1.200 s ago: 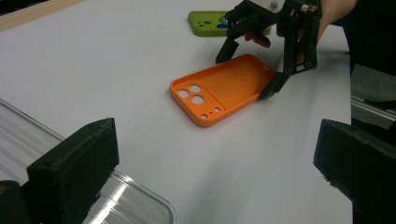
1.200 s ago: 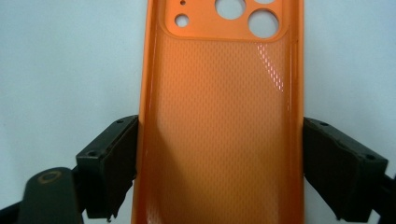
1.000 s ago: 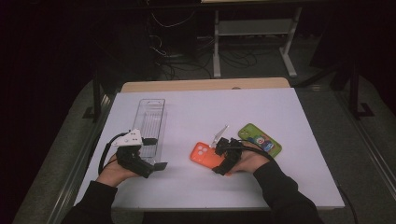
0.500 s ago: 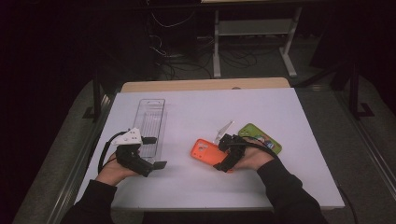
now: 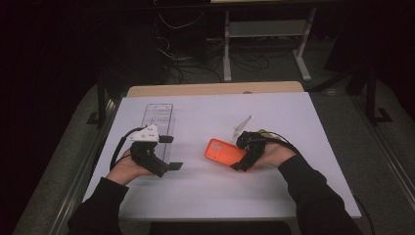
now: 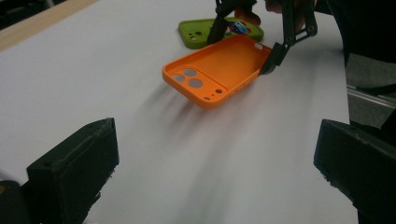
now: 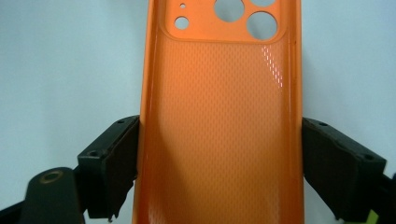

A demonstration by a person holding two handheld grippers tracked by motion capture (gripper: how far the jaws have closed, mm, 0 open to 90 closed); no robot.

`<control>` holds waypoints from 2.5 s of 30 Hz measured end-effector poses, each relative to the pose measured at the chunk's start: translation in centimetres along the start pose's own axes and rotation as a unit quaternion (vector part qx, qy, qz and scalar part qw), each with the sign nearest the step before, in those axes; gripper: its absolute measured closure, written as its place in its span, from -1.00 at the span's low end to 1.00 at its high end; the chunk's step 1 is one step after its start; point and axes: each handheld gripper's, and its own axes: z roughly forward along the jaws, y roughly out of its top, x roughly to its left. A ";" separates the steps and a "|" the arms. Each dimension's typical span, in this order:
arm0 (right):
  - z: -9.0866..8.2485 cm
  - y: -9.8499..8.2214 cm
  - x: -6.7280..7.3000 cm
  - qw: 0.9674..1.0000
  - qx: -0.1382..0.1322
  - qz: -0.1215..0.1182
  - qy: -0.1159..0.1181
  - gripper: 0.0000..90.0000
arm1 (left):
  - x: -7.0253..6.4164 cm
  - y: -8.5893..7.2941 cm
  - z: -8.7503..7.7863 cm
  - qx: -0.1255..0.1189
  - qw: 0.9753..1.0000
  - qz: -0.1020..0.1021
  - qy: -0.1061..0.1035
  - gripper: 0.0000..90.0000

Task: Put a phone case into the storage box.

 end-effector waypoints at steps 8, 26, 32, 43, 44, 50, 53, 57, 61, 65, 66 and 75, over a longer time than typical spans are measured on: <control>-0.9 0.3 -0.5 0.999 -0.003 -0.028 0.026 -0.65 | 0.4 1.0 1.4 0.010 1.000 0.013 -0.014 -1.00; -1.2 2.3 0.3 0.995 0.017 -0.079 0.059 -0.65 | 0.5 3.7 4.6 0.065 0.993 0.071 -0.068 -1.00; -0.9 3.3 0.9 0.994 0.025 -0.091 0.061 -0.66 | 0.6 4.0 5.6 0.090 0.989 0.085 -0.086 -1.00; -1.1 3.5 2.2 0.991 0.024 -0.107 0.076 -0.66 | -0.5 4.2 7.9 0.136 0.976 0.129 -0.113 -1.00; -1.1 3.5 2.3 0.991 0.024 -0.110 0.075 -0.66 | -0.7 4.2 8.0 0.138 0.975 0.128 -0.115 -1.00; -1.0 3.8 2.8 0.989 0.021 -0.121 0.076 -0.66 | -1.6 4.1 8.9 0.148 0.971 0.137 -0.129 -1.00; -1.1 3.9 3.0 0.989 0.021 -0.123 0.079 -0.66 | -1.7 4.0 9.1 0.155 0.970 0.139 -0.126 -1.00; -1.1 3.9 3.1 0.989 0.022 -0.125 0.077 -0.66 | -1.9 3.9 9.2 0.163 0.968 0.146 -0.122 -1.00; -1.2 3.9 3.2 0.989 0.020 -0.128 0.077 -0.66 | -2.1 3.7 9.6 0.174 0.965 0.149 -0.126 -1.00; -1.3 3.8 3.2 0.989 0.018 -0.128 0.076 -0.66 | -2.1 3.6 9.8 0.180 0.964 0.153 -0.123 -0.94; -1.4 3.8 3.2 0.989 0.018 -0.127 0.074 -0.66 | -2.0 3.5 9.8 0.181 0.964 0.150 -0.123 -0.94; -1.5 3.8 3.2 0.988 0.017 -0.134 0.072 -0.66 | -1.9 3.5 9.8 0.173 0.966 0.144 -0.130 -0.69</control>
